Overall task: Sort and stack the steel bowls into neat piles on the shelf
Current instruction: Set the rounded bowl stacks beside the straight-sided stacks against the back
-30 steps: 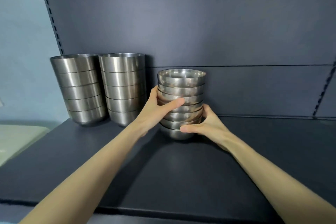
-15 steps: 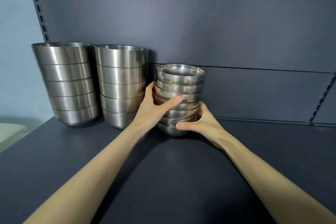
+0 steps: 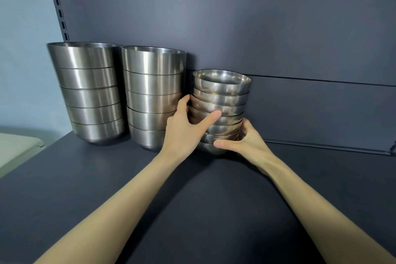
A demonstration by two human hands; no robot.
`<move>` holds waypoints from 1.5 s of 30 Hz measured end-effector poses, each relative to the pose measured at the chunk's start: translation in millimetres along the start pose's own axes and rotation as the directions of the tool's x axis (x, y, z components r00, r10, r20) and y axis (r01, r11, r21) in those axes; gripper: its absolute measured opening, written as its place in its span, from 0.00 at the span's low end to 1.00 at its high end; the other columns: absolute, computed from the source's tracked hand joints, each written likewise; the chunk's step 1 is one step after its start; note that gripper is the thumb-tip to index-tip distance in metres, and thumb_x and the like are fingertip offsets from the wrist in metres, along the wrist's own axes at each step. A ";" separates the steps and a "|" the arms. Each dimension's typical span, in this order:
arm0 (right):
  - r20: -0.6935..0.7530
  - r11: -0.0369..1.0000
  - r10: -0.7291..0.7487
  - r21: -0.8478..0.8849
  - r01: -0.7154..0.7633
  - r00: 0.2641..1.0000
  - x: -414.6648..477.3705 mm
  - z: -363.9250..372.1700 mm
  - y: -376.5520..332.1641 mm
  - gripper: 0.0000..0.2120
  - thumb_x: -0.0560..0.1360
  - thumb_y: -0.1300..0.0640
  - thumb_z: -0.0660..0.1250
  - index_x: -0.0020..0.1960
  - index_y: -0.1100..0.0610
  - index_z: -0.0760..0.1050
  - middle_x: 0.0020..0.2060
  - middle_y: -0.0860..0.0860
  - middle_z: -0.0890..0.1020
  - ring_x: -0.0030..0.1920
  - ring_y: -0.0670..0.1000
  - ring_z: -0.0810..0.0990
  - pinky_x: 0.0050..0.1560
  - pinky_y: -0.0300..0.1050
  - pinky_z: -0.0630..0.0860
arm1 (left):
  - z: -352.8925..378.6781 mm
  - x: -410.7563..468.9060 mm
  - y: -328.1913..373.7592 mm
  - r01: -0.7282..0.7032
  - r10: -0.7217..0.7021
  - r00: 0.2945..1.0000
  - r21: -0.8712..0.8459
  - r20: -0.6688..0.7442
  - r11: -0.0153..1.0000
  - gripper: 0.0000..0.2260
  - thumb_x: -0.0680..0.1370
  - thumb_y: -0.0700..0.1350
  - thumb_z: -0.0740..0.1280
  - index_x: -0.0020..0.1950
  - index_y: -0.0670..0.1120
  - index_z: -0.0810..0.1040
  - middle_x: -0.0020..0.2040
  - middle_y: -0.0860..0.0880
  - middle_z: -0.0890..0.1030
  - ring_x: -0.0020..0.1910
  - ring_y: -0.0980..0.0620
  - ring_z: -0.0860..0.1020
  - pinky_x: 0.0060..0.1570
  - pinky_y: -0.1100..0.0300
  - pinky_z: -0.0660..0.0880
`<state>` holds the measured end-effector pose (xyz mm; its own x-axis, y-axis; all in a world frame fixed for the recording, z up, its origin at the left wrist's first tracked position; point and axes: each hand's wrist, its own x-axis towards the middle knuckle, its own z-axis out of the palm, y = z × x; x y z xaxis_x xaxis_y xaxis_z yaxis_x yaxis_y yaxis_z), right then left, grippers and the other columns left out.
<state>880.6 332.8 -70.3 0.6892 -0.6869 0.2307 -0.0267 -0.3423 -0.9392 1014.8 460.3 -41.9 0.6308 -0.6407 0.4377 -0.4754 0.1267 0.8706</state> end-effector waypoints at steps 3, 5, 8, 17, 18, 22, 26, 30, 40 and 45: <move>-0.071 0.999 -0.025 -0.037 0.023 0.997 -2.3 -0.4 1.1 0.49 0.50 0.44 0.83 0.67 0.50 0.67 0.52 0.38 0.83 0.53 0.37 0.81 0.50 0.34 0.77 | 0.4 -1.8 1.7 -0.010 0.012 0.999 0.043 -0.038 0.999 0.39 0.67 0.62 0.74 0.73 0.52 0.65 0.55 0.60 0.77 0.60 0.58 0.75 0.59 0.66 0.69; -0.101 0.998 -0.026 -0.063 0.020 0.995 -3.4 0.5 1.6 0.50 0.49 0.42 0.83 0.66 0.48 0.67 0.53 0.38 0.82 0.53 0.35 0.80 0.51 0.33 0.76 | 1.0 -2.5 2.4 -0.017 0.020 0.998 0.061 -0.061 0.998 0.38 0.67 0.62 0.74 0.73 0.50 0.66 0.61 0.53 0.78 0.63 0.55 0.74 0.64 0.60 0.70; -0.126 0.994 -0.041 -0.109 0.027 0.991 -3.7 2.6 0.7 0.48 0.48 0.39 0.82 0.64 0.46 0.66 0.52 0.35 0.80 0.51 0.30 0.78 0.45 0.26 0.74 | 2.0 -2.7 3.2 -0.023 0.032 0.995 0.096 -0.090 0.995 0.37 0.67 0.63 0.73 0.72 0.49 0.67 0.62 0.50 0.79 0.63 0.52 0.75 0.65 0.55 0.71; -0.138 0.991 -0.065 -0.123 0.049 0.988 -6.2 5.9 -0.8 0.49 0.50 0.38 0.80 0.66 0.47 0.66 0.52 0.35 0.78 0.50 0.27 0.76 0.43 0.23 0.72 | 0.9 -2.8 3.1 -0.009 0.019 0.996 0.110 -0.089 0.994 0.37 0.68 0.63 0.73 0.72 0.50 0.67 0.63 0.49 0.79 0.63 0.51 0.75 0.65 0.55 0.71; -0.138 0.991 -0.066 -0.126 0.048 0.988 -6.5 6.0 -1.2 0.49 0.50 0.37 0.80 0.66 0.47 0.66 0.52 0.35 0.78 0.50 0.27 0.76 0.43 0.23 0.72 | 0.9 -3.1 3.3 -0.008 0.018 0.996 0.110 -0.088 0.994 0.37 0.68 0.63 0.72 0.72 0.50 0.67 0.63 0.49 0.79 0.63 0.51 0.75 0.65 0.56 0.71; -0.134 0.990 -0.059 -0.132 0.041 0.989 -7.8 6.0 -2.6 0.48 0.50 0.36 0.80 0.65 0.45 0.66 0.52 0.35 0.78 0.51 0.27 0.75 0.44 0.27 0.73 | 0.0 -3.2 3.8 -0.014 0.023 0.997 0.114 -0.078 0.993 0.38 0.68 0.64 0.72 0.72 0.50 0.66 0.64 0.48 0.78 0.65 0.51 0.74 0.66 0.54 0.70; -0.128 0.989 -0.057 -0.139 0.039 0.990 -9.0 6.6 -4.8 0.46 0.50 0.36 0.79 0.64 0.43 0.65 0.54 0.35 0.77 0.53 0.31 0.76 0.45 0.27 0.72 | -0.6 -3.6 3.6 -0.022 0.031 0.997 0.116 -0.075 0.993 0.38 0.68 0.64 0.72 0.73 0.50 0.67 0.64 0.48 0.78 0.64 0.51 0.74 0.66 0.53 0.71; -0.121 0.990 -0.053 -0.137 0.037 0.991 -9.7 6.3 -4.6 0.42 0.55 0.41 0.81 0.63 0.43 0.65 0.56 0.38 0.78 0.54 0.31 0.76 0.44 0.24 0.72 | -0.6 -1.9 2.7 -0.025 0.033 0.997 0.113 -0.072 0.993 0.38 0.68 0.64 0.72 0.73 0.49 0.66 0.64 0.48 0.78 0.65 0.50 0.74 0.66 0.52 0.70; -0.109 0.983 -0.012 -0.183 -0.008 0.994 -11.8 6.0 -10.4 0.38 0.58 0.44 0.82 0.62 0.42 0.64 0.56 0.37 0.77 0.55 0.34 0.75 0.43 0.25 0.72 | -2.4 -2.9 2.5 -0.024 0.031 0.998 0.118 -0.052 0.993 0.37 0.69 0.64 0.71 0.73 0.50 0.66 0.63 0.49 0.78 0.64 0.50 0.74 0.66 0.52 0.70; -0.061 0.958 0.046 -0.279 -0.061 0.997 -15.5 0.6 -22.0 0.40 0.56 0.39 0.80 0.62 0.43 0.63 0.53 0.33 0.76 0.56 0.38 0.77 0.50 0.33 0.73 | -10.1 -3.4 6.7 -0.014 0.011 1.000 0.183 0.017 0.983 0.37 0.70 0.64 0.69 0.74 0.49 0.64 0.63 0.47 0.77 0.64 0.47 0.74 0.65 0.49 0.70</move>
<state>870.9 351.4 -53.3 0.6417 -0.7398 0.2023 -0.2699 -0.4646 -0.8434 1015.7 471.0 -35.3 0.6151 -0.6523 0.4429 -0.5881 -0.0054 0.8088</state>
